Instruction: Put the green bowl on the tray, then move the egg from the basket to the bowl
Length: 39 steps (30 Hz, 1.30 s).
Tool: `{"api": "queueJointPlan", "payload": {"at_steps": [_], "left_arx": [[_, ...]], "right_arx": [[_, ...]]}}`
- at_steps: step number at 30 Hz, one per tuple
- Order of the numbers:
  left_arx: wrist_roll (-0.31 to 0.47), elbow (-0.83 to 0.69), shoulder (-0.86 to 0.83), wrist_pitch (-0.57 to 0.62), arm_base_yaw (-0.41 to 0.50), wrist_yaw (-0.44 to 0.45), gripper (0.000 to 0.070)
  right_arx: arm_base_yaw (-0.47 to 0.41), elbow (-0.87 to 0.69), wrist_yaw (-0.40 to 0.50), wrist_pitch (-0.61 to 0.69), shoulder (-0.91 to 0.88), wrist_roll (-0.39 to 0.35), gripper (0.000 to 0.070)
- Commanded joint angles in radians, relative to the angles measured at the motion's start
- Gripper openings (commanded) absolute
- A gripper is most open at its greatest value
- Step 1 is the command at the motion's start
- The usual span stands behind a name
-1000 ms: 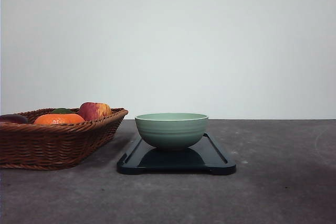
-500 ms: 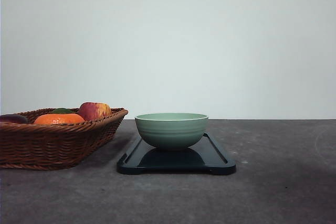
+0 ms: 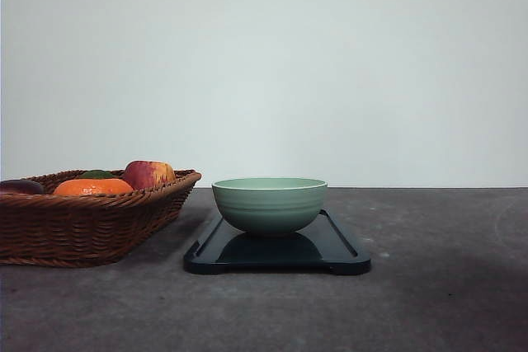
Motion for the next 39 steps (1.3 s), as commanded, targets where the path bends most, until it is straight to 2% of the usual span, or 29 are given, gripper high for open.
{"api": "queueJointPlan", "payload": {"at_steps": [1, 39], "left_arx": [[0.006, -0.019, -0.001, 0.01, 0.002, 0.001, 0.0], [0.006, -0.019, -0.001, 0.01, 0.002, 0.001, 0.0]], "right_arx": [[0.0, -0.004, 0.004, 0.013, 0.0, 0.011, 0.0017], [0.0, -0.004, 0.004, 0.013, 0.0, 0.011, 0.0017]]}}
